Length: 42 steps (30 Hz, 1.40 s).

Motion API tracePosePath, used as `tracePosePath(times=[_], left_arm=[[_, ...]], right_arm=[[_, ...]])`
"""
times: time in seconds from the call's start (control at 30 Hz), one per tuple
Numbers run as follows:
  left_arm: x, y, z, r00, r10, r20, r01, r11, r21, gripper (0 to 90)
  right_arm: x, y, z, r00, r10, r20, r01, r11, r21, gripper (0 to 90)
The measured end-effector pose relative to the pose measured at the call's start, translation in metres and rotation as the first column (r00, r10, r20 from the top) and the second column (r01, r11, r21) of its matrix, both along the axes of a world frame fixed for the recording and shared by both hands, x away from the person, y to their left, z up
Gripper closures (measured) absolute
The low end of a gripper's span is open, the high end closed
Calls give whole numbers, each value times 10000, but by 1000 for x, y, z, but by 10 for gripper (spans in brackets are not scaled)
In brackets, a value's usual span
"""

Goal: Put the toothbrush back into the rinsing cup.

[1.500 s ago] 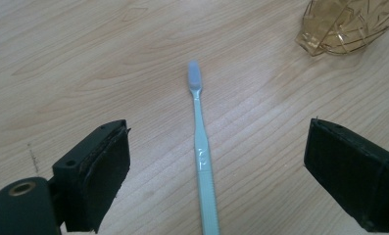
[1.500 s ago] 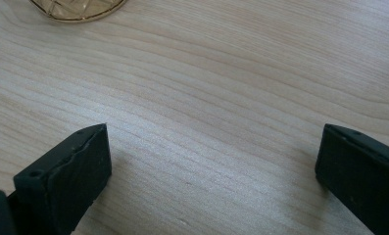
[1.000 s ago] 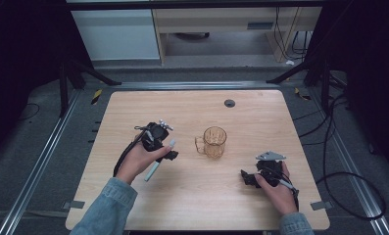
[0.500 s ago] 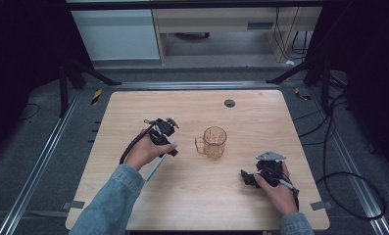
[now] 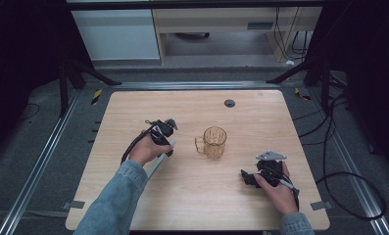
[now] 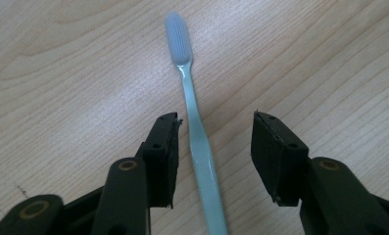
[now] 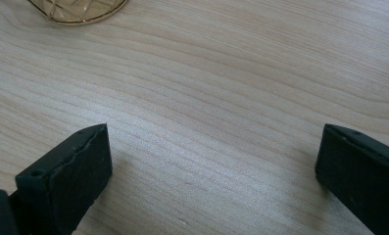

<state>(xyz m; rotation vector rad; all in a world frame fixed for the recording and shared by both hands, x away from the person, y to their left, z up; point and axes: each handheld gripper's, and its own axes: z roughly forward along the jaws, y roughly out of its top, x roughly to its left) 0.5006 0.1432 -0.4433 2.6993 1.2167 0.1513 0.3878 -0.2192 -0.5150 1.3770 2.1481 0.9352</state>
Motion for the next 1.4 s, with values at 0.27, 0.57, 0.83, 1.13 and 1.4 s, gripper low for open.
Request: tracePosePath(times=[0.27,0.57,0.83,1.13,1.4], left_arm=[[4,0,-7,9995,136,-286,-131,9998,179,606],[10,3,-12,9978,378,-550,-363,9989,281,682],[11,3,-14,9969,416,-672,-391,9985,384,709],[12,4,-16,9960,406,-796,-374,9984,419,723],[12,4,-17,9952,416,-881,-379,9984,429,752]], right_arm=[[0,0,0,10000,-2,-6,2,10000,-6,7],[0,-1,0,10000,-1,-8,1,10000,28,7],[0,-1,0,10000,-5,-11,5,10000,41,7],[0,-1,0,10000,-4,-3,4,10000,37,7],[0,-1,0,10000,-35,-37,36,10000,30,7]])
